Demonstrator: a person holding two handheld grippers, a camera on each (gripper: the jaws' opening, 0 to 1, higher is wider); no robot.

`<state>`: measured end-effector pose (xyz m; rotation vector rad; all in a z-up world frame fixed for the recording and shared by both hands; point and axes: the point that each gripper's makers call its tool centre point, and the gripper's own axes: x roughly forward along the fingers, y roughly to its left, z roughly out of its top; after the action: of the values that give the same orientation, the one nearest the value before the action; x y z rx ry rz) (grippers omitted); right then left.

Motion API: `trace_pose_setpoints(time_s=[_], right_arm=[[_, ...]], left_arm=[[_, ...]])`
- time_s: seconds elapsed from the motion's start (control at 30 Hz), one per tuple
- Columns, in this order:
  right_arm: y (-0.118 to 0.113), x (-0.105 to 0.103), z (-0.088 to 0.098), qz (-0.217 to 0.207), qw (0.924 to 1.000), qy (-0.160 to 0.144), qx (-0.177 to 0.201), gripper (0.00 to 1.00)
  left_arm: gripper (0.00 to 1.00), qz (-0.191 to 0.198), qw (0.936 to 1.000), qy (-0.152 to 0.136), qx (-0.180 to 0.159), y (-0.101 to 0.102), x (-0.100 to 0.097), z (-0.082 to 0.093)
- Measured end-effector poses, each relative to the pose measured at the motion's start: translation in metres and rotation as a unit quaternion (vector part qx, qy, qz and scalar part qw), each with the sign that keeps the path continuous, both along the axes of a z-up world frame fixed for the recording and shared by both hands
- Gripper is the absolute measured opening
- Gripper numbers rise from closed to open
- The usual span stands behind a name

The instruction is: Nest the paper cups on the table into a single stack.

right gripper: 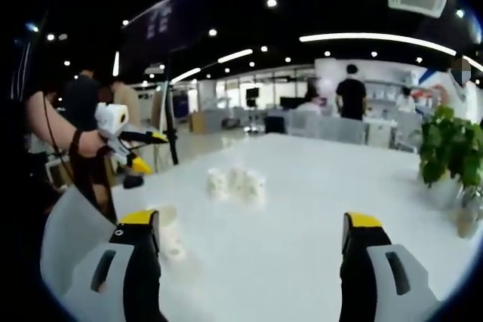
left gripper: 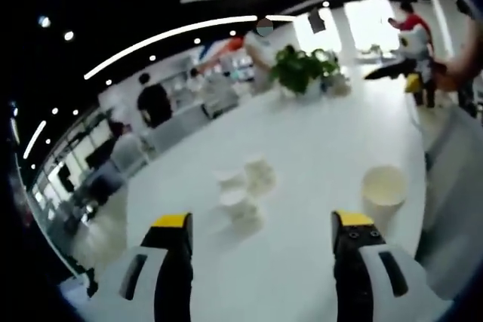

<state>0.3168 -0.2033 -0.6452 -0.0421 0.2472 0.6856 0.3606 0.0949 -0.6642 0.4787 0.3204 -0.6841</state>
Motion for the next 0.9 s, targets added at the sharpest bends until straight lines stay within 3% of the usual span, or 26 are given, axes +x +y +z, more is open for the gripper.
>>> trace_pose_setpoints(time_s=[0.13, 0.17, 0.3, 0.57, 0.9], right_arm=[[0.002, 0.0, 0.003, 0.004, 1.0, -0.003, -0.003, 0.99], [0.003, 0.0, 0.004, 0.005, 1.0, -0.002, -0.003, 0.99], [0.002, 0.0, 0.005, 0.007, 1.0, -0.001, -0.006, 0.99], [0.005, 0.0, 0.002, 0.012, 0.9998, 0.006, -0.012, 0.98], [0.007, 0.001, -0.003, 0.007, 0.9998, 0.016, -0.014, 0.98]], left_arm=[[0.73, -0.003, 0.9973, -0.026, 0.069, 0.007, 0.004, -0.001], [0.73, -0.006, 0.9941, -0.032, 0.103, 0.009, 0.005, -0.002], [0.73, -0.031, 0.9854, -0.061, 0.156, 0.003, 0.007, 0.002], [0.73, -0.024, 0.9896, -0.059, 0.129, -0.001, 0.013, 0.004], [0.74, -0.012, 0.9932, -0.048, 0.105, 0.008, 0.037, -0.001]])
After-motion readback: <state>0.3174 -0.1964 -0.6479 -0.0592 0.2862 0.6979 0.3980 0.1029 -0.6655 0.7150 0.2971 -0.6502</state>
